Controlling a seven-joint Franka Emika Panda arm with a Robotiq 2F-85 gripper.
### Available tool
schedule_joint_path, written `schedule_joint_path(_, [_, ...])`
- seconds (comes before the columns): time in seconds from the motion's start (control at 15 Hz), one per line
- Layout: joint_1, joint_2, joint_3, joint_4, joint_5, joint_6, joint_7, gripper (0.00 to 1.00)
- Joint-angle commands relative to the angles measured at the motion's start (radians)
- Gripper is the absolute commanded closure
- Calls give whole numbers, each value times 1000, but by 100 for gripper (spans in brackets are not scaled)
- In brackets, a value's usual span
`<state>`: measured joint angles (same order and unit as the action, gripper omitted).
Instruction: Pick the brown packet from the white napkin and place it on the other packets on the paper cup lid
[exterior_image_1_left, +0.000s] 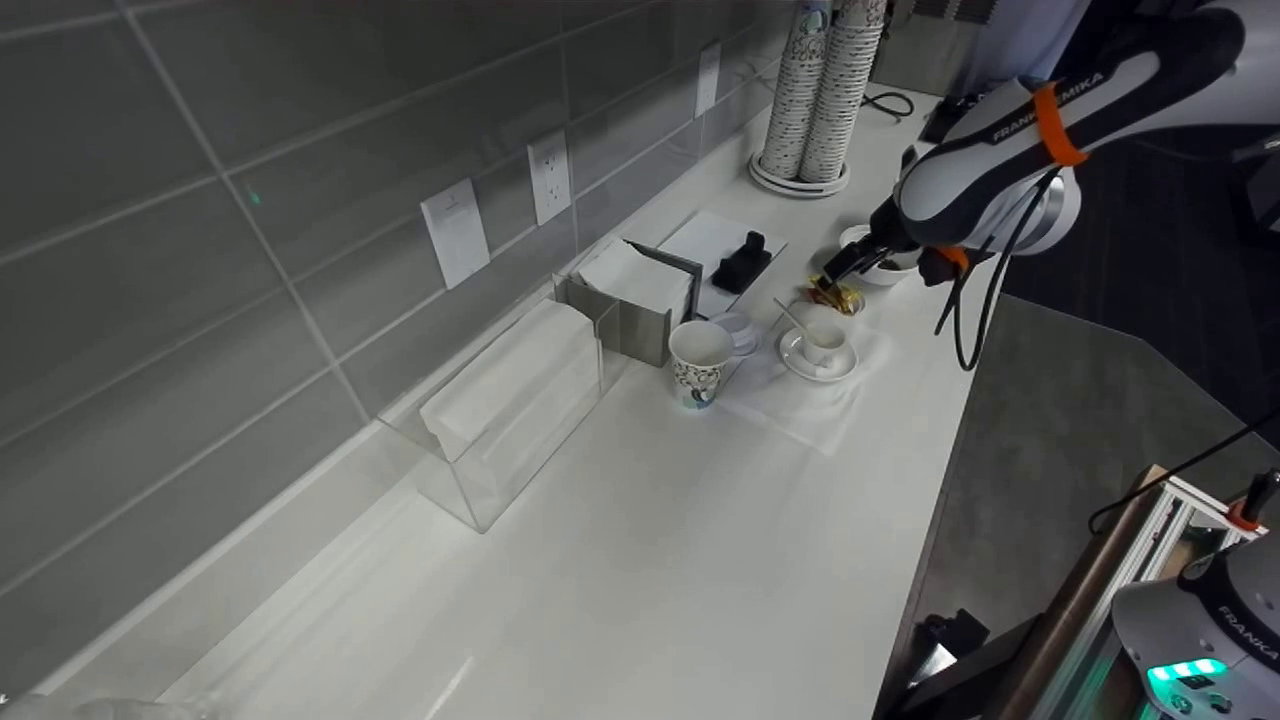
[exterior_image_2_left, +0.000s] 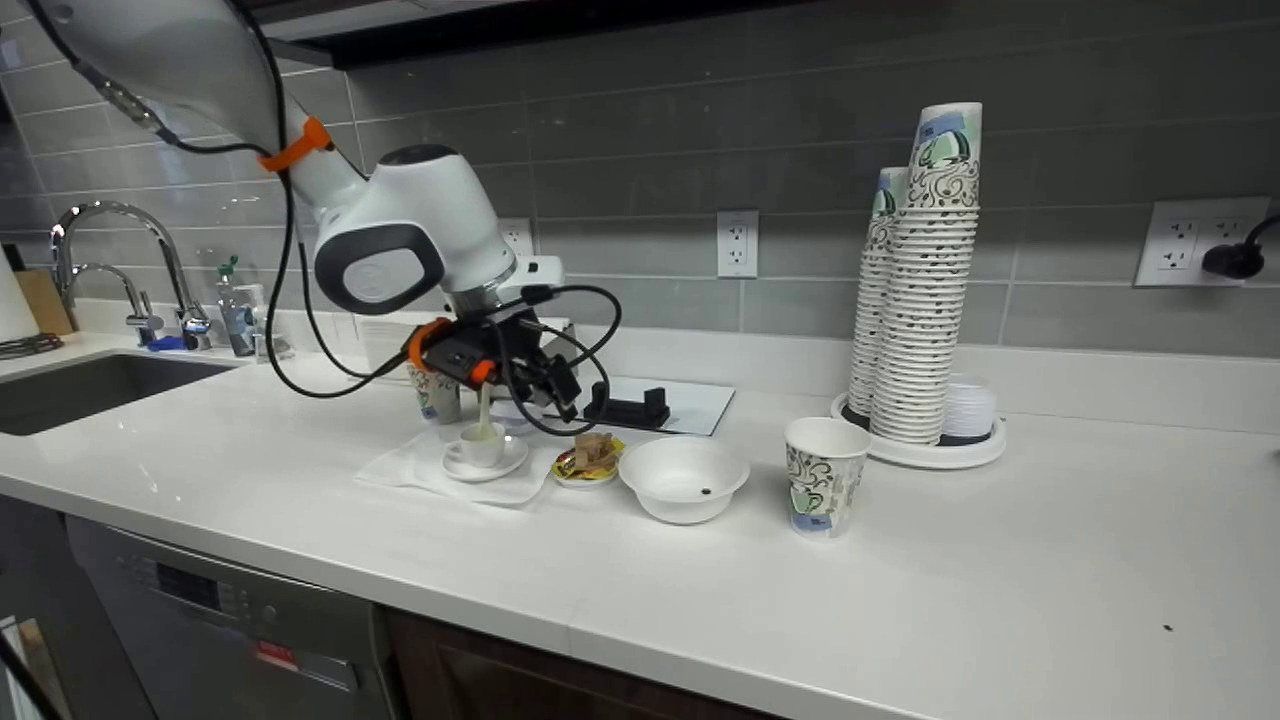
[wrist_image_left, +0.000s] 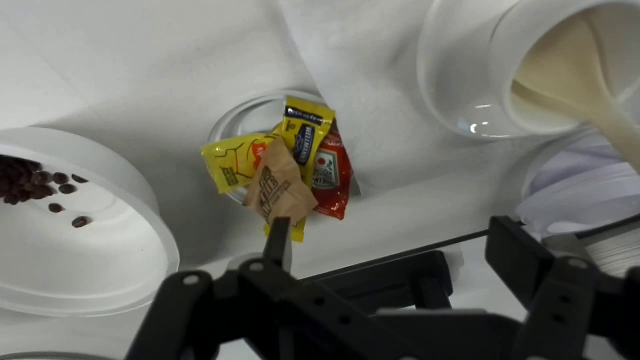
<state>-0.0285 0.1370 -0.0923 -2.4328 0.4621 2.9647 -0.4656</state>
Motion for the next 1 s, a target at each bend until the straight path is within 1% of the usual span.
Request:
schedule_joint_path(0.0, [10,-98,-82,-48,-173,-87,89,0])
schedule_joint_path(0.07, [-46,-122,-47,-47,-239,-126,109,0])
schedule_joint_path(0.13, [-17,-157,-85,-49,-235,-195,75,0])
schedule_joint_path(0.2, [-62,-188,-56,-58,-285,-230,95,0])
schedule_joint_path(0.27, [-66,-216,-60,-65,-295,-261,80,0])
schedule_joint_path(0.4, [-66,-303,-61,-89,-271,-339,36,0])
schedule_joint_path(0.53, [-61,-386,-70,-106,-265,-425,64,0])
schedule_joint_path(0.67, [-60,-451,-76,-120,-267,-445,97,0])
schedule_joint_path(0.73, [-65,-481,-76,-130,-276,-423,130,0])
schedule_joint_path(0.8, [-71,-511,-78,-139,-290,-430,148,0])
schedule_joint_path(0.93, [-76,-565,-87,-158,-295,-410,159,0])
